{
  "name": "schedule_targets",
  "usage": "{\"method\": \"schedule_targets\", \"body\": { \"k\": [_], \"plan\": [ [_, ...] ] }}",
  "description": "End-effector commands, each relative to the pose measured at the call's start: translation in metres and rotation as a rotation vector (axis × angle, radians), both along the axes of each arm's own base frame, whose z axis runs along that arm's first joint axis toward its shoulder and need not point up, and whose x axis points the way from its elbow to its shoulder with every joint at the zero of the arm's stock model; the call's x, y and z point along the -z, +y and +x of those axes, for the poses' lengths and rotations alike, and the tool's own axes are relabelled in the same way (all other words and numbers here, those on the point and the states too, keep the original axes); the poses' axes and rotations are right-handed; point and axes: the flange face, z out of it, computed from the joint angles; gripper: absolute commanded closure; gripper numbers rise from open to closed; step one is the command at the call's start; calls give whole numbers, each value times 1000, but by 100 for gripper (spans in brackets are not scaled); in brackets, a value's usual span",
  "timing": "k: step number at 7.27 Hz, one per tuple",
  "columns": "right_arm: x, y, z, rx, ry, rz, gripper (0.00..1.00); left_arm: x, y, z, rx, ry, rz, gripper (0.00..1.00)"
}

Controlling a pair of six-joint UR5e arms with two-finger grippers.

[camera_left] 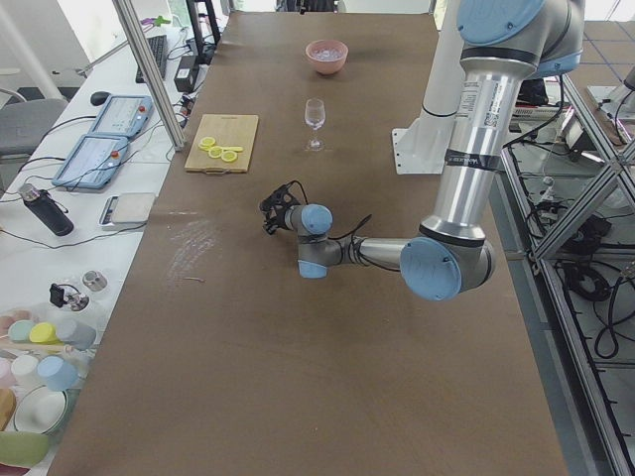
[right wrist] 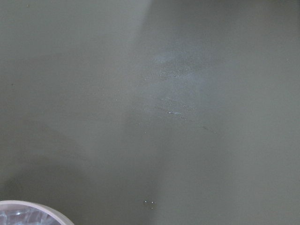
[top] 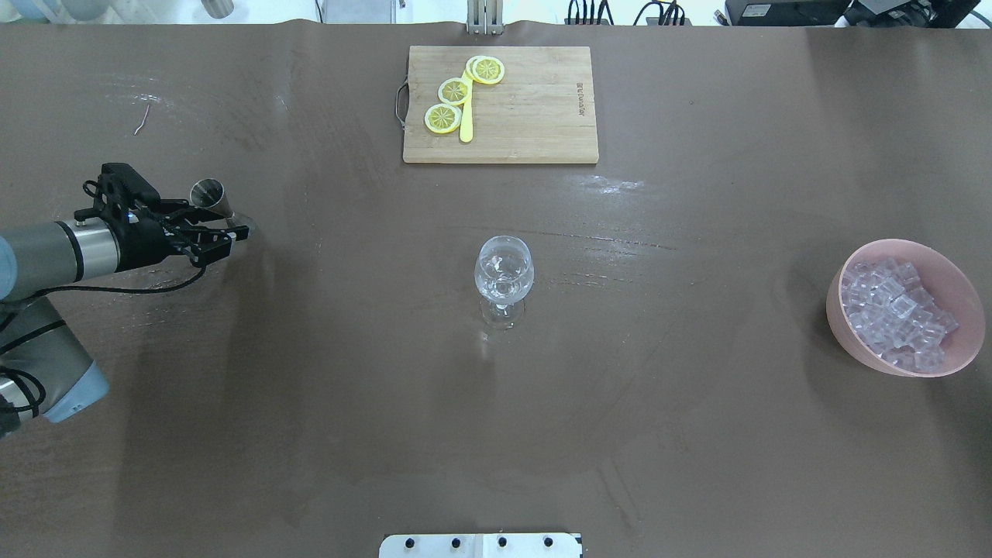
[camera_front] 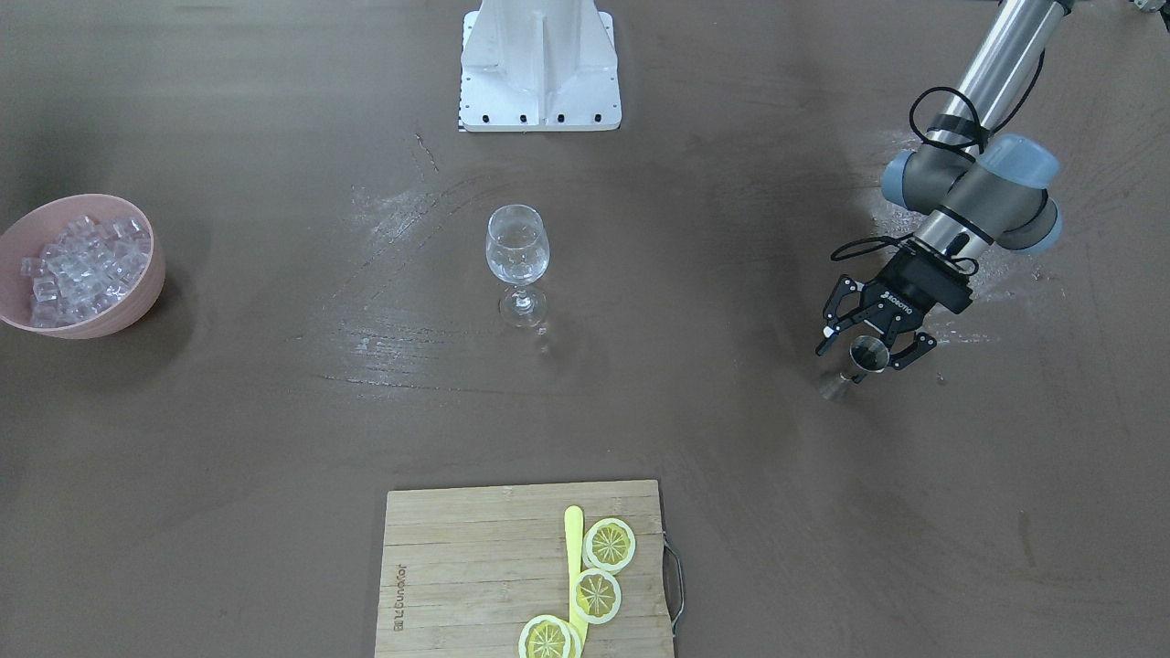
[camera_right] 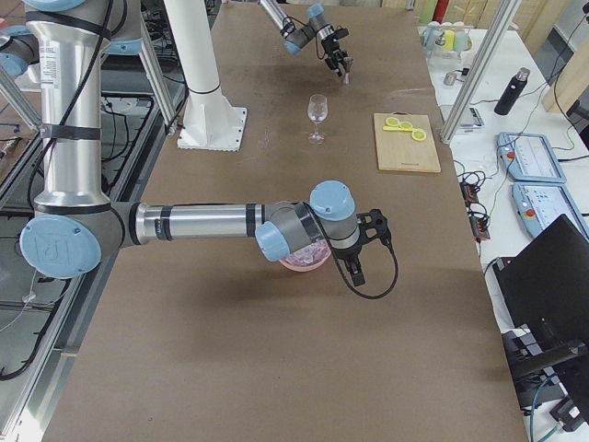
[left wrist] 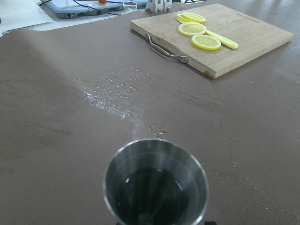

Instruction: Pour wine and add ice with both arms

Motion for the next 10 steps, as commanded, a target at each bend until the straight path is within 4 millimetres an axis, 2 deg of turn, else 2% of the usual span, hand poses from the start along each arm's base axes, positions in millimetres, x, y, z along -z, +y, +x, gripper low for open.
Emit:
{"method": "schedule_targets", "body": {
  "k": [1, 8, 10],
  "plan": [
    [0, 0, 0, 0, 0, 0, 0, 1, -1, 0, 3, 2, 0, 37],
    [-1, 1, 0, 0, 1, -1, 0, 2, -5, -5, 17, 3, -1, 38],
    [-2, 1, 0, 0, 1, -3, 0, 0, -5, -6, 17, 0, -3, 42]
  ]
}}
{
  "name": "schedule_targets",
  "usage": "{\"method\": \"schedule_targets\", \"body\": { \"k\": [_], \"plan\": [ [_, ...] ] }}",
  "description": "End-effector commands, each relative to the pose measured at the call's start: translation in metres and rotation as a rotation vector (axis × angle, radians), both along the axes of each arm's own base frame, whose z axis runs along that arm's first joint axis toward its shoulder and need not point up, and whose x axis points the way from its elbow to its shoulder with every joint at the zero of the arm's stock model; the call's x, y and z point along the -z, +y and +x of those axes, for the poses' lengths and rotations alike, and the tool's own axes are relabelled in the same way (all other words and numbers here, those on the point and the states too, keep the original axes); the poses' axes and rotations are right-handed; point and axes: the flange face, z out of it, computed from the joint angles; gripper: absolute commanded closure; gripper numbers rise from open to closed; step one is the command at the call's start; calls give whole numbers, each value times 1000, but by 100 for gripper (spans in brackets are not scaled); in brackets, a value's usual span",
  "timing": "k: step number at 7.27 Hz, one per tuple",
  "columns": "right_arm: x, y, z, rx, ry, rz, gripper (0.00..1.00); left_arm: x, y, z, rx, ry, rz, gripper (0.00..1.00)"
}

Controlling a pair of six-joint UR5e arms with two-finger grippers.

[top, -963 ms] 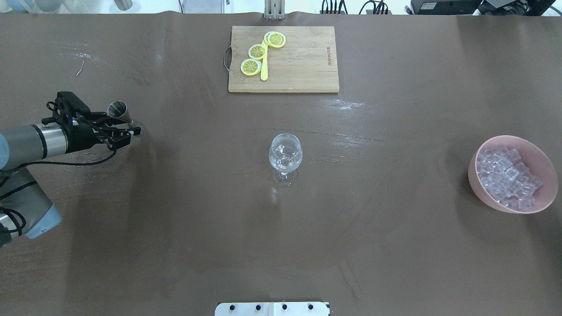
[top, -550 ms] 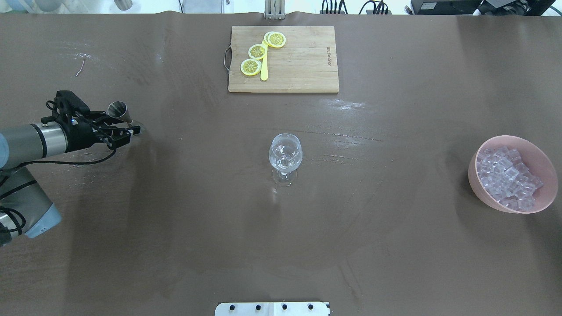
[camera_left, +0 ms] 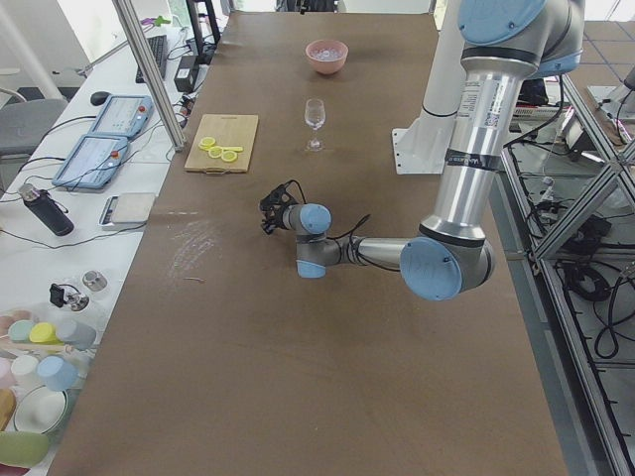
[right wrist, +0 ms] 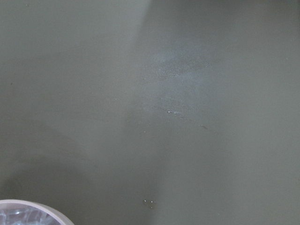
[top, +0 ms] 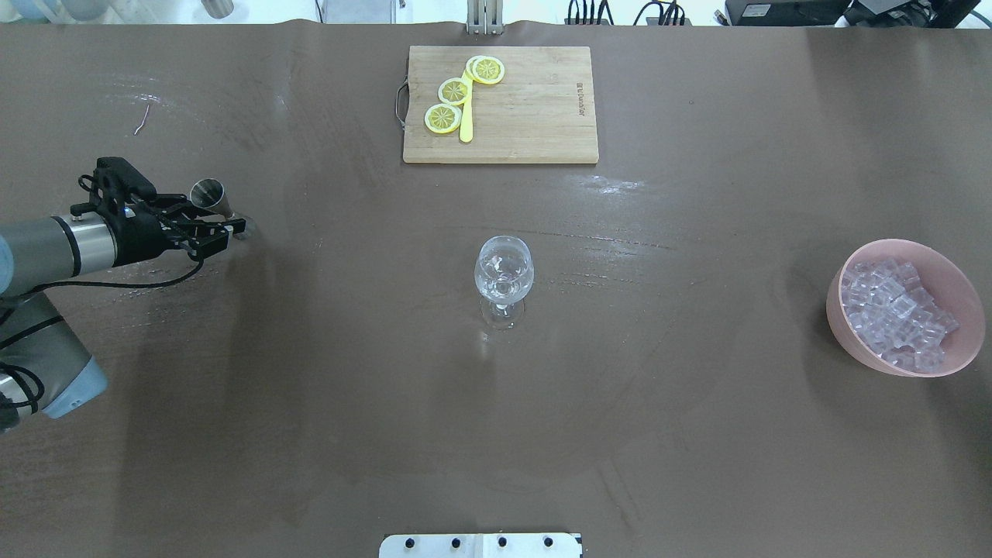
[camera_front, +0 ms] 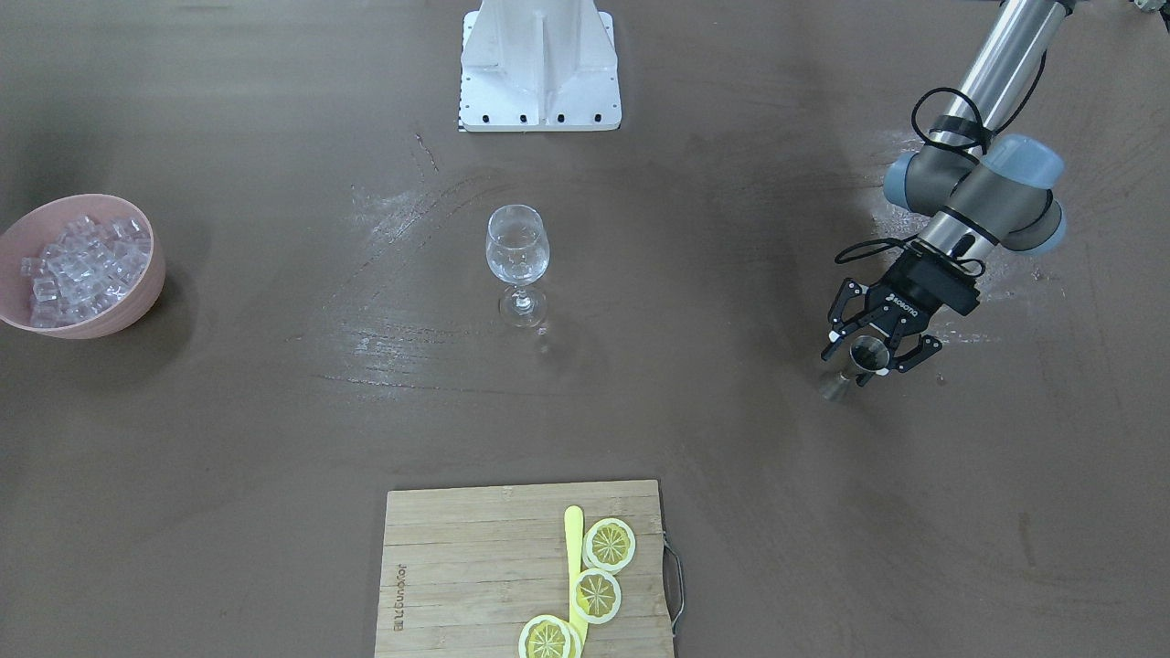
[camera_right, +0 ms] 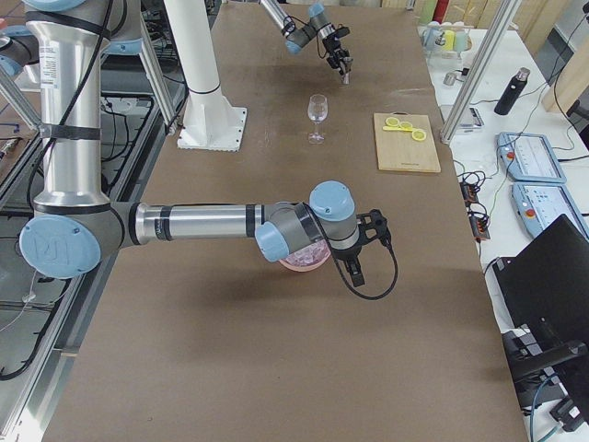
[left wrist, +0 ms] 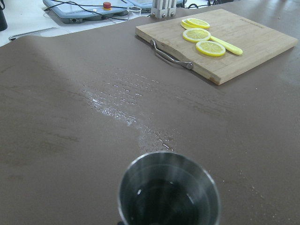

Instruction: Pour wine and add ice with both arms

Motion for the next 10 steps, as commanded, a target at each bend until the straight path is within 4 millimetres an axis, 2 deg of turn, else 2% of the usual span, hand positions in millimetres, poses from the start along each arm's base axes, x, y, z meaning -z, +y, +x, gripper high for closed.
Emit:
{"method": "schedule_targets", "body": {
  "k": [1, 3, 10],
  "plan": [
    [-1, 0, 0, 0, 0, -1, 0, -2, 0, -2, 2, -3, -3, 44],
    [-1, 0, 0, -1, 1, -1, 0, -1, 0, -1, 1, -2, -2, 49],
    [-5, 1, 0, 1, 1, -9, 0, -1, -4, -2, 41, 7, -20, 52]
  ]
}}
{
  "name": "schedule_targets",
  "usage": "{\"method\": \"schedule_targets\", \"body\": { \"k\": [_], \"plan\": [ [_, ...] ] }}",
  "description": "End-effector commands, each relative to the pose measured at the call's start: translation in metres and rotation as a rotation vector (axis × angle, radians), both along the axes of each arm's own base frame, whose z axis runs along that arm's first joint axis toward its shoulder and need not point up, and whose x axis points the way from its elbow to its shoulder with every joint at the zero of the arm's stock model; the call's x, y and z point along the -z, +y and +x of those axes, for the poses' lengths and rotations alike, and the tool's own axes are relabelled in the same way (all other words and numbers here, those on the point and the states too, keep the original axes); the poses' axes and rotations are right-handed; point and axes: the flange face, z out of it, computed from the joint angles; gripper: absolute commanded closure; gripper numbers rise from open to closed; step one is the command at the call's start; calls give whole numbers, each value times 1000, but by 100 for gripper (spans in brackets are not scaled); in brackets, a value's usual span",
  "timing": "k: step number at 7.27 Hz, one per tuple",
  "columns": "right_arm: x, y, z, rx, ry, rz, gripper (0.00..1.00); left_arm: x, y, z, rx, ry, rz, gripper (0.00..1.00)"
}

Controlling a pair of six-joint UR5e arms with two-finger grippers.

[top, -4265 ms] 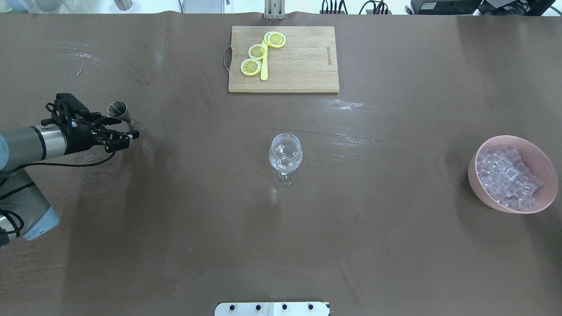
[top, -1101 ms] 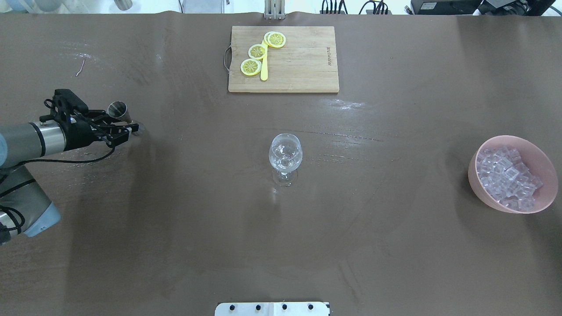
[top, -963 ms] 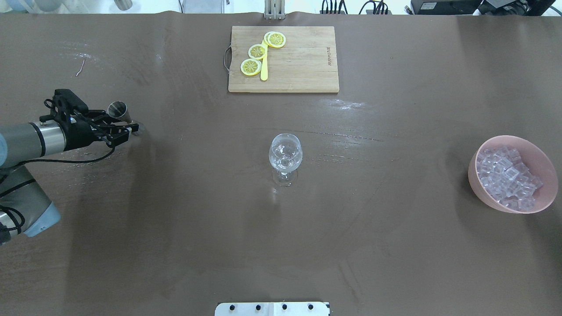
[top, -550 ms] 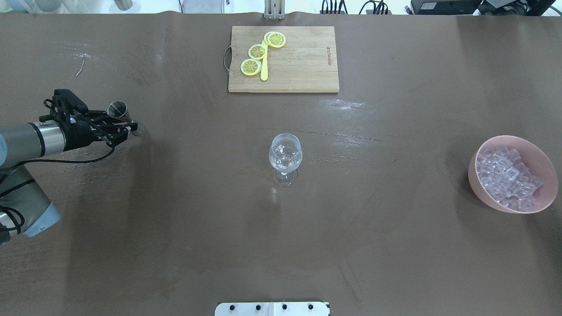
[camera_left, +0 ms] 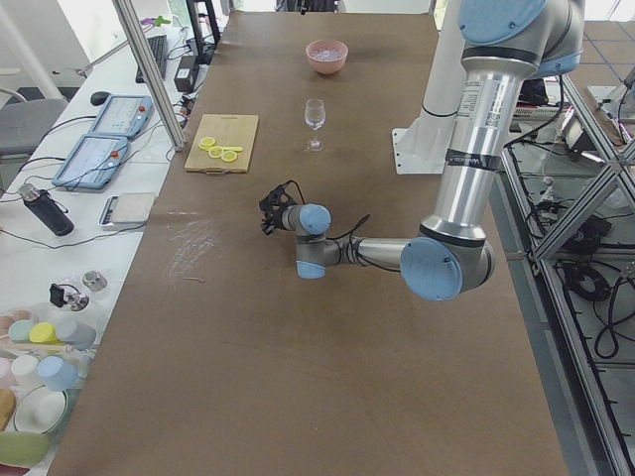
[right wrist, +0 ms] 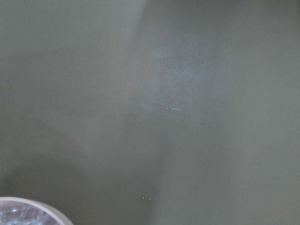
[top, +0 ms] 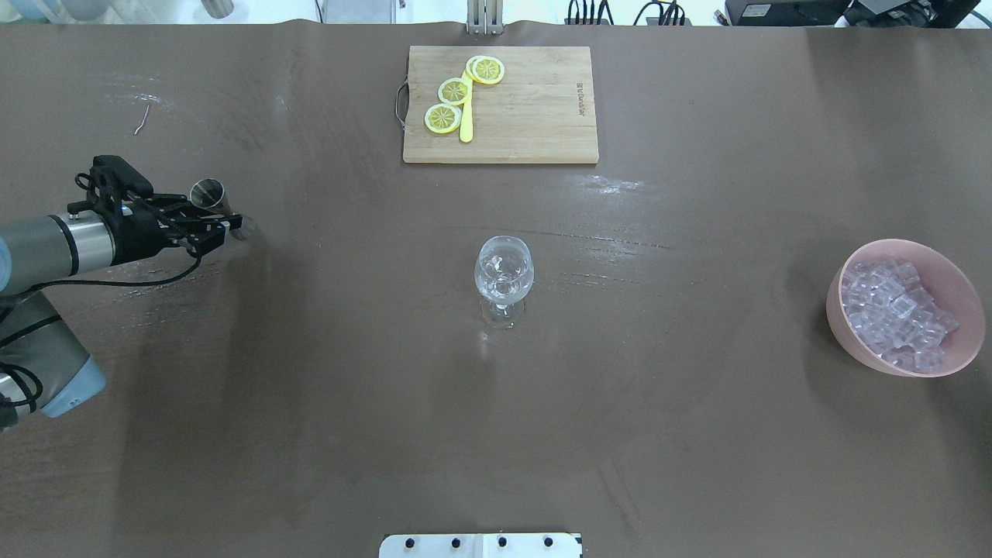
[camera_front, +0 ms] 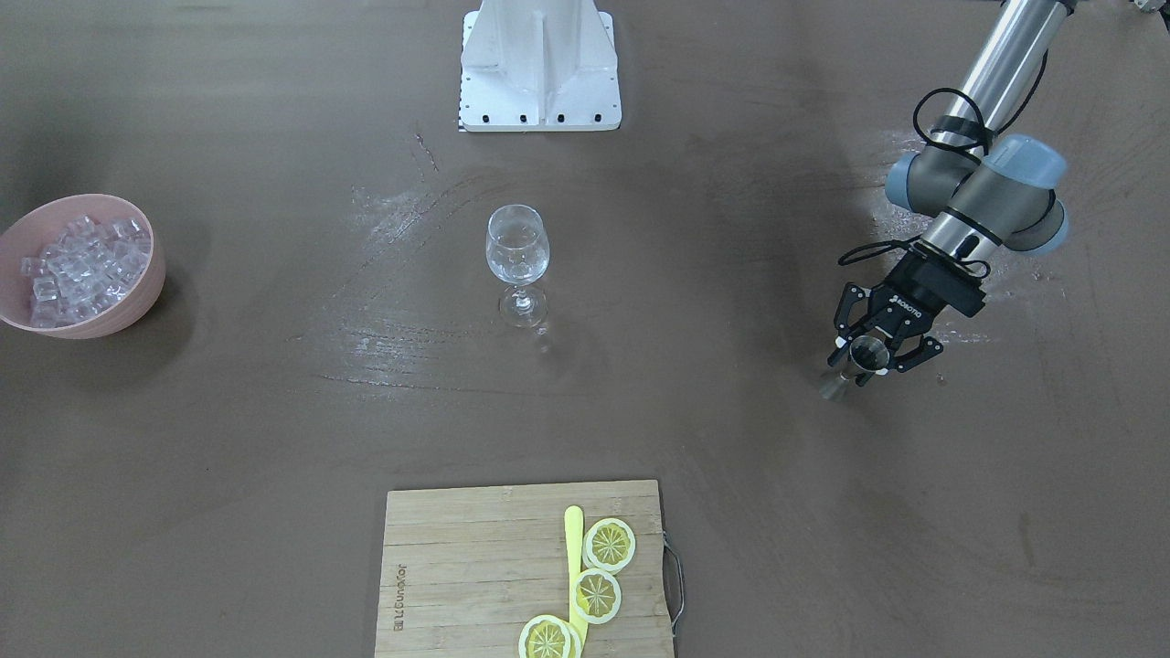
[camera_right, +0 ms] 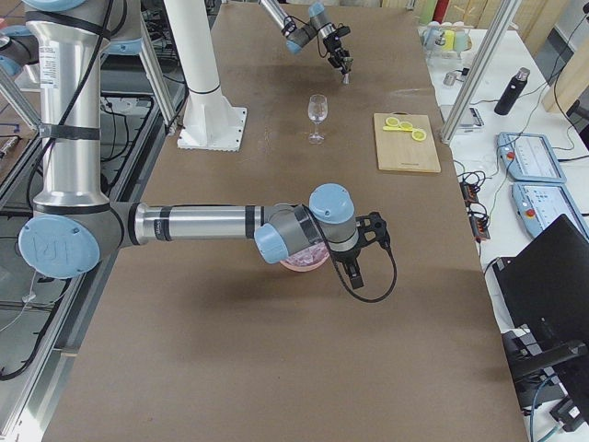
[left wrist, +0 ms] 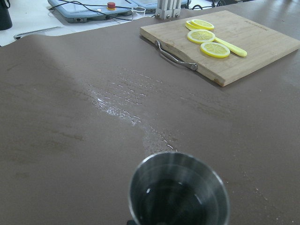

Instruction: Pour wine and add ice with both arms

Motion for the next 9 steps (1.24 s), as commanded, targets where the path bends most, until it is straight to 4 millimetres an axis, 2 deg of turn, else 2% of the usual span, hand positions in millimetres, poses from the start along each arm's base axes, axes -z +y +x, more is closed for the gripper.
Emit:
{"method": "schedule_targets", "body": {
  "k": [1, 6, 9],
  "plan": [
    [0, 0, 0, 0, 0, 0, 0, -1, -1, 0, 19, -3, -1, 52],
    [0, 0, 0, 0, 0, 0, 0, -2, 0, 3, 16, -7, -4, 53],
    [0, 0, 0, 0, 0, 0, 0, -3, -1, 3, 16, -8, -5, 94]
  ]
}}
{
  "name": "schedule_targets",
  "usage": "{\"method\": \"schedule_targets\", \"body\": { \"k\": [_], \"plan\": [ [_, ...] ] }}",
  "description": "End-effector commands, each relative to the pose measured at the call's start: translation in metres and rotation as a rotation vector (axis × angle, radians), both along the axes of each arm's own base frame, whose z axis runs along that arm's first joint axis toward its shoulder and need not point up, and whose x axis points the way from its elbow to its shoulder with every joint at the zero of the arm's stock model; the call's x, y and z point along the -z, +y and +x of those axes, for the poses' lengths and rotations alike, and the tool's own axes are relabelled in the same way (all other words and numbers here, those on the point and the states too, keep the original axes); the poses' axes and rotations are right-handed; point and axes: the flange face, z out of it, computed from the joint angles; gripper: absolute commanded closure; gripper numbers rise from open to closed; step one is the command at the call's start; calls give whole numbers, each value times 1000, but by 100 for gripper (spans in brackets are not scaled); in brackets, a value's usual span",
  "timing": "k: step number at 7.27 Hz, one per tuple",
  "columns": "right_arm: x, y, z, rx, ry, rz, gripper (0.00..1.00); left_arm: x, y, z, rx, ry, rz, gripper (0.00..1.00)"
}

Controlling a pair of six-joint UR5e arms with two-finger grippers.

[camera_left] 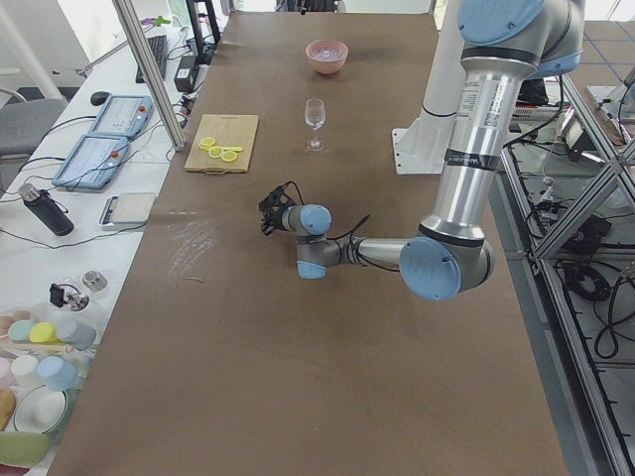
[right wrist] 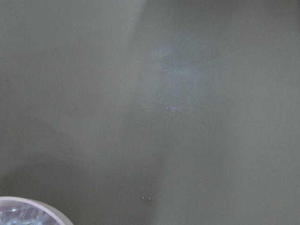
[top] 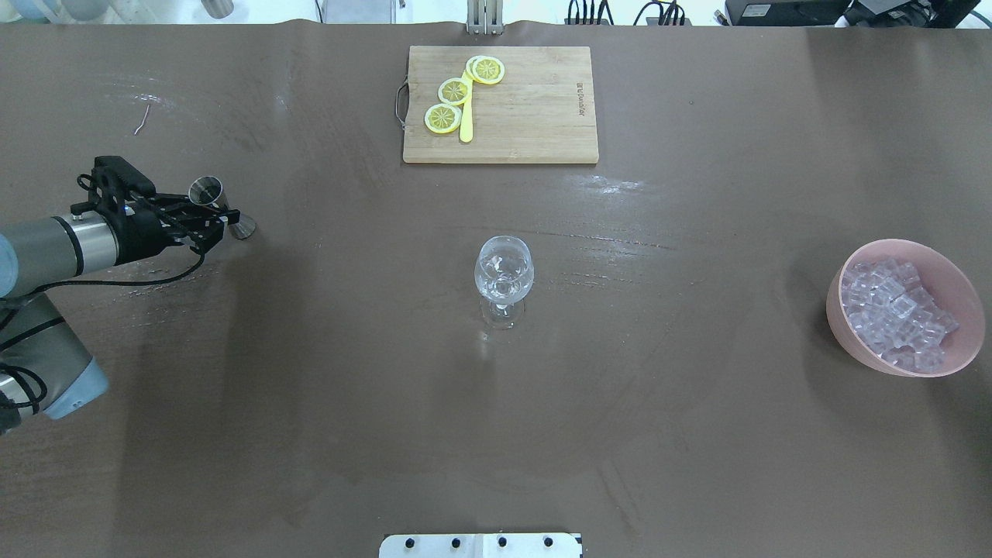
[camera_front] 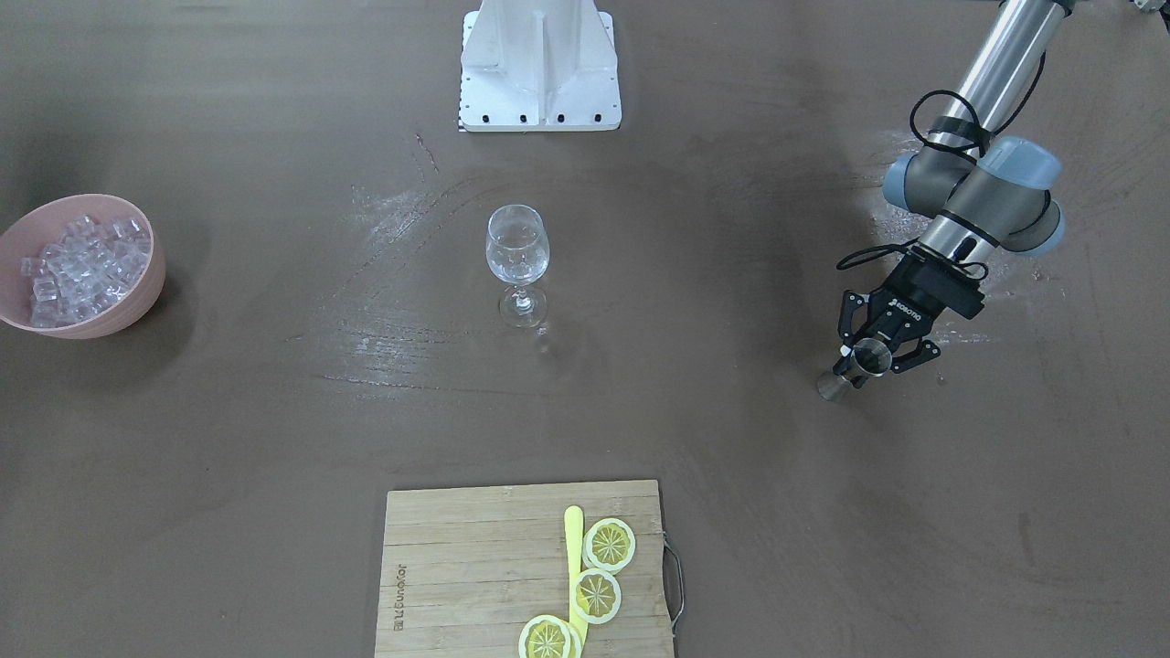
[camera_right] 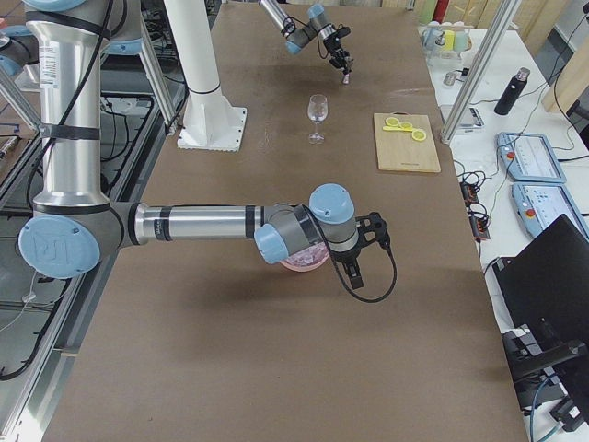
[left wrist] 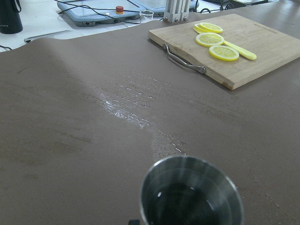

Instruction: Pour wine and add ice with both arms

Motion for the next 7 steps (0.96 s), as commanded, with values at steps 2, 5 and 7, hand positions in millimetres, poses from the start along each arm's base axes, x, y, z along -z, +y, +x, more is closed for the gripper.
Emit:
{"method": "schedule_targets", "body": {
  "k": [2, 5, 7],
  "plan": [
    [-1, 1, 0, 0, 0, -2, 0, 1, 0, -1, 0, 4, 1, 100],
    [-1, 1, 0, 0, 0, 0, 0, 7, 0, -2, 1, 21, 3, 100],
    [-1, 1, 0, 0, 0, -2, 0, 15, 2, -3, -1, 46, 27, 100]
  ]
}}
